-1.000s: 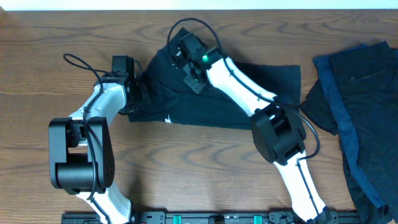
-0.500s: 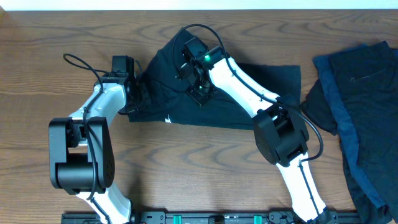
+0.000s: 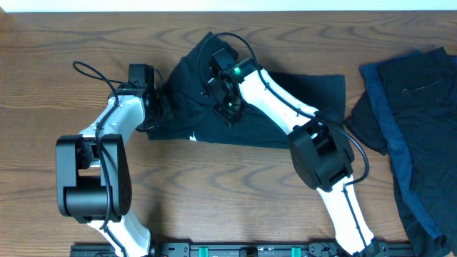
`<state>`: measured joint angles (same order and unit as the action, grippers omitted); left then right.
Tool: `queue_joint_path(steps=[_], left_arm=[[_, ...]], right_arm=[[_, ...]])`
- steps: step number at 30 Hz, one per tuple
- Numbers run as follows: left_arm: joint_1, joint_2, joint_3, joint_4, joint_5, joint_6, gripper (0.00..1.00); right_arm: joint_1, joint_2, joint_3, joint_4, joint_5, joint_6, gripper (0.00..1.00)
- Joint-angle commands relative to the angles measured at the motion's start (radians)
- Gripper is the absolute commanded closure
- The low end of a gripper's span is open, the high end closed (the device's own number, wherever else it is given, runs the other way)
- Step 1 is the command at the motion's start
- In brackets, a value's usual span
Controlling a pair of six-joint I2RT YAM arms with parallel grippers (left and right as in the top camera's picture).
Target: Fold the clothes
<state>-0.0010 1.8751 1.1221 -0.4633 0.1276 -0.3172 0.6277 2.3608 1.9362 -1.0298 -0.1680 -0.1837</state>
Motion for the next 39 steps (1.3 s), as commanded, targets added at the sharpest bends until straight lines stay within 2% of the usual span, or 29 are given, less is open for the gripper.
queue_joint_path(steps=[1, 29, 39], left_arm=[[0.0, 0.003, -0.001, -0.002, -0.008, -0.002, 0.92], [0.0, 0.003, -0.001, 0.002, -0.009, -0.002, 0.92], [0.0, 0.003, -0.001, 0.002, -0.009, -0.002, 0.92]], right_arm=[[0.005, -0.018, -0.02, 0.013, 0.032, 0.012, 0.99], [-0.065, -0.02, -0.02, 0.137, 0.172, 0.038, 0.99], [-0.094, -0.117, 0.025, 0.037, 0.127, 0.112, 0.99]])
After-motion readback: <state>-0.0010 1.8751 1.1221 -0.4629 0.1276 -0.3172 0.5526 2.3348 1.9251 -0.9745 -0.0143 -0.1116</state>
